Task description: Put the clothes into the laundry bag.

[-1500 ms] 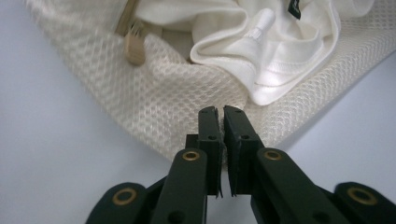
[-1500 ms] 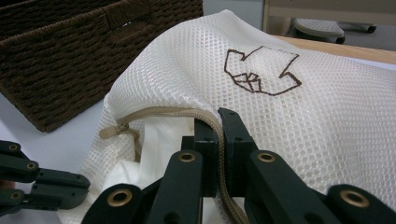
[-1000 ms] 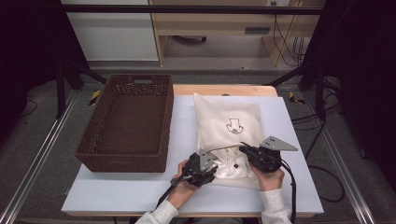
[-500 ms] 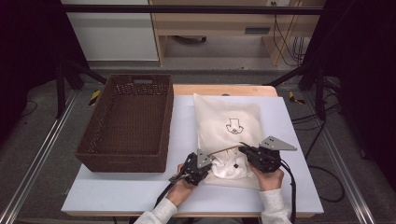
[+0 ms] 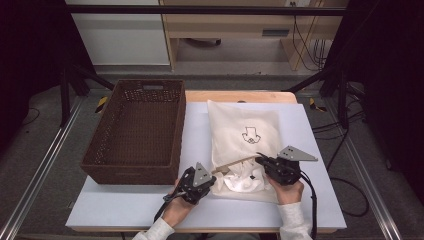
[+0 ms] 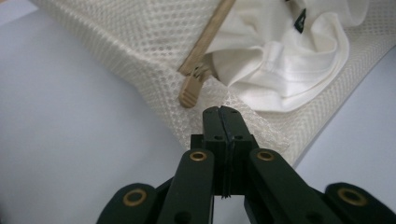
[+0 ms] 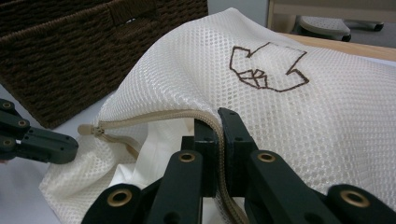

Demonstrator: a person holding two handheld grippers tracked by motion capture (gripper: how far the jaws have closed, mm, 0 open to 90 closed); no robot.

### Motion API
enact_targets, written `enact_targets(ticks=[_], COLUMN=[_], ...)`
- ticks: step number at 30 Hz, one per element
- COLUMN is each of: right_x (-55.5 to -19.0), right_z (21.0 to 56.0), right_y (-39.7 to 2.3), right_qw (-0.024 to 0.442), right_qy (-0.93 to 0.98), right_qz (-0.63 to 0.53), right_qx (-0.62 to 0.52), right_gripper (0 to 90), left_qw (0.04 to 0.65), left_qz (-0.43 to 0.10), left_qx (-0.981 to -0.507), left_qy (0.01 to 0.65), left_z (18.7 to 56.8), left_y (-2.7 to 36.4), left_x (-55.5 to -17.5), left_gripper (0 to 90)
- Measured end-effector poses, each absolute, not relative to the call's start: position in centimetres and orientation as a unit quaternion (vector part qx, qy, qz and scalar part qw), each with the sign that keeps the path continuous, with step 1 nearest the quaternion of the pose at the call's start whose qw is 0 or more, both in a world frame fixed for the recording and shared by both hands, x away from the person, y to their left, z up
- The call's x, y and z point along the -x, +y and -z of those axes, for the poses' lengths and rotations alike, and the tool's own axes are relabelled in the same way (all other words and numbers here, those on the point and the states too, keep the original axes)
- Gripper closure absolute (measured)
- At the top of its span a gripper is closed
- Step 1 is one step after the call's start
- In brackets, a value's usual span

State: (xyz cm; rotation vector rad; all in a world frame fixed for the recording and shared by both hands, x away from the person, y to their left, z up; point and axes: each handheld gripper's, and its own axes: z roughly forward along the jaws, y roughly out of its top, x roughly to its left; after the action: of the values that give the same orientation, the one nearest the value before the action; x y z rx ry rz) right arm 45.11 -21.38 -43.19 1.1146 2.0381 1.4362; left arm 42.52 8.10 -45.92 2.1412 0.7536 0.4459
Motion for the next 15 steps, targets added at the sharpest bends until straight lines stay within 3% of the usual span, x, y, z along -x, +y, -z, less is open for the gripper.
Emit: enact_targets(ticks=[5,10,15], right_x=[-45.2,-45.1,-45.0], right_z=[43.3,43.1,43.1], right_y=[-21.1,-21.3,-21.3], right_qw=[0.205,0.205,0.205], right_qy=[0.732,0.727,0.729], right_qz=[-0.514,-0.518,-0.518], right_qx=[-0.398,-0.401,-0.399], right_gripper=[86.8,86.8,86.7], left_qw=[0.426,0.456,0.411], left_qz=[-0.162,-0.178,-0.16], left_qx=[-0.839,-0.83,-0.859], left_qy=[0.299,0.268,0.261], left_z=[45.5,43.5,44.7], left_y=[7.9,4.8,0.7], left_x=[-42.3,-41.4,-42.6], left_gripper=[83.1,56.9,38.2])
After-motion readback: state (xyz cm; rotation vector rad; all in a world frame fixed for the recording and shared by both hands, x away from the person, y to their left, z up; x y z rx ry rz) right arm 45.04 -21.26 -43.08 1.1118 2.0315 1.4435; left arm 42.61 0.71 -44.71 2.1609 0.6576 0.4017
